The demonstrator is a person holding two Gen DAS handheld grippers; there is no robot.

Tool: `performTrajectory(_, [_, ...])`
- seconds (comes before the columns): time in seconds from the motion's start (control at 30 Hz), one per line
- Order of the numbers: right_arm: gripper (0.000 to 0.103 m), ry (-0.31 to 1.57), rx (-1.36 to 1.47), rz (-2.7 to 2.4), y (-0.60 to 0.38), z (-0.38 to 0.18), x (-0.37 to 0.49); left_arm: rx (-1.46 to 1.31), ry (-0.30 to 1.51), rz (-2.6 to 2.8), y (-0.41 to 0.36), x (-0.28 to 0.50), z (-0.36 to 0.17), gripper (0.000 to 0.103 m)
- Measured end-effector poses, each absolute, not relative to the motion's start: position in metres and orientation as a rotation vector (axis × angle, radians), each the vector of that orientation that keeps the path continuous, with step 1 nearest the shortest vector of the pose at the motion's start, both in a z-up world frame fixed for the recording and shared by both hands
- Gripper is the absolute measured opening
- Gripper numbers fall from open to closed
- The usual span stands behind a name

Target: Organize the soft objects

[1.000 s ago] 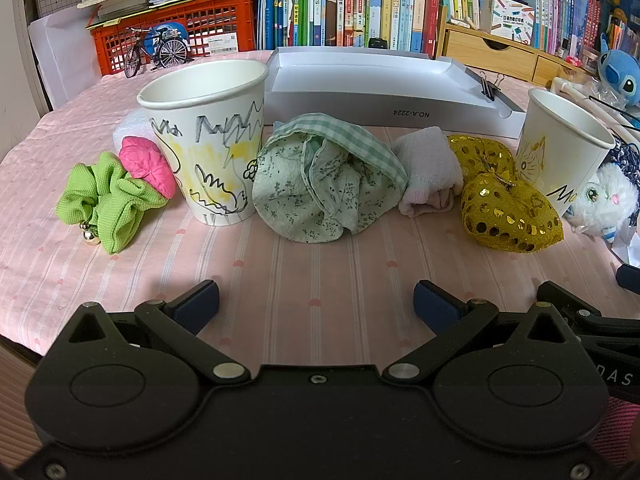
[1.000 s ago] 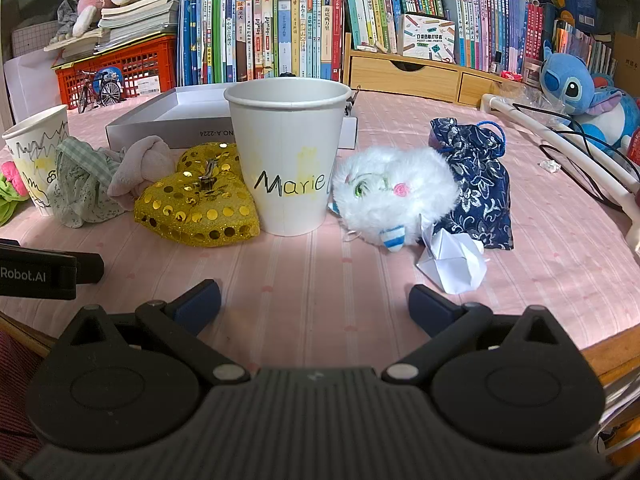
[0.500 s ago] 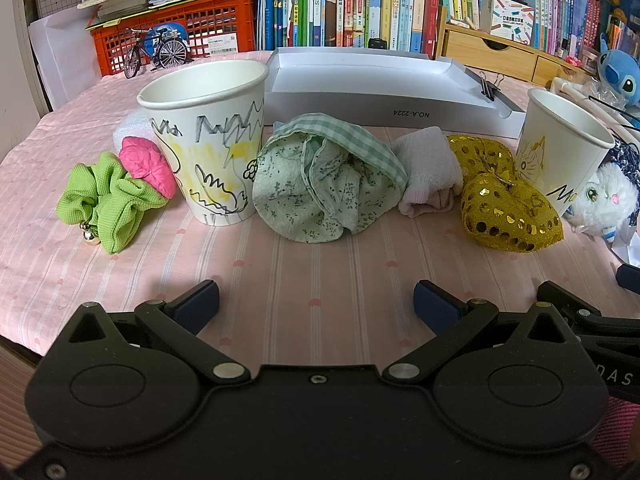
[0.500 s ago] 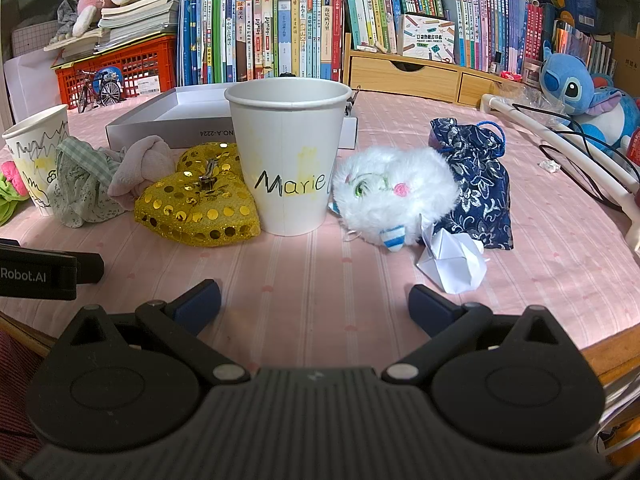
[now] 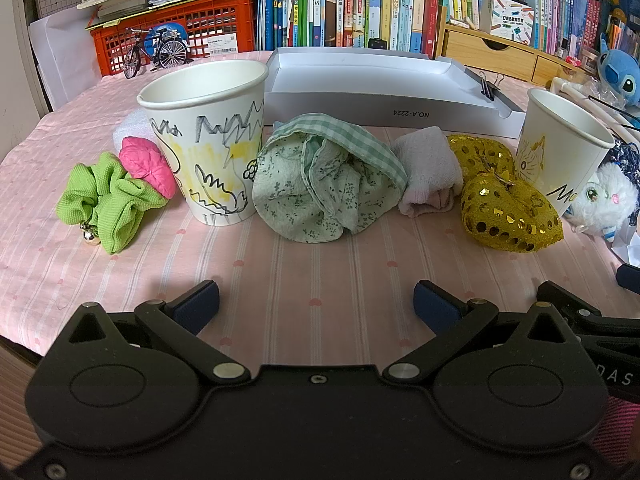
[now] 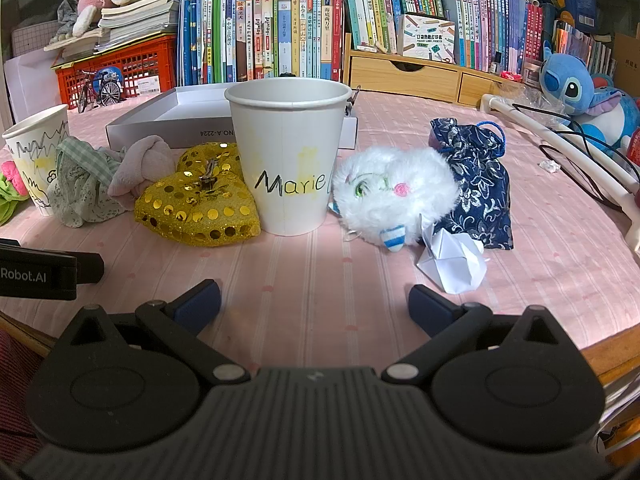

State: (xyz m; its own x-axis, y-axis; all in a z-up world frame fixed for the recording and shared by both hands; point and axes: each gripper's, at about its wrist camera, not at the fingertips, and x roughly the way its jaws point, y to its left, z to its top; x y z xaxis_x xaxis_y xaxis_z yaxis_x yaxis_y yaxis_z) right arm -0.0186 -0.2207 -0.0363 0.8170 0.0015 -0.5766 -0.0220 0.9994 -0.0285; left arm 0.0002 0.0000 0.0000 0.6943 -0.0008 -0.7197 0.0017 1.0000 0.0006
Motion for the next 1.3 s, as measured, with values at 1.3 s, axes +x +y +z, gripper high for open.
performTrajectory(1.3, [0.103, 0.583, -0.036, 0.012, -0.2214, -0.0394, -0.0212, 0.016, 0.757, -0.027, 0.0020, -0.0051, -0.0029, 0.103])
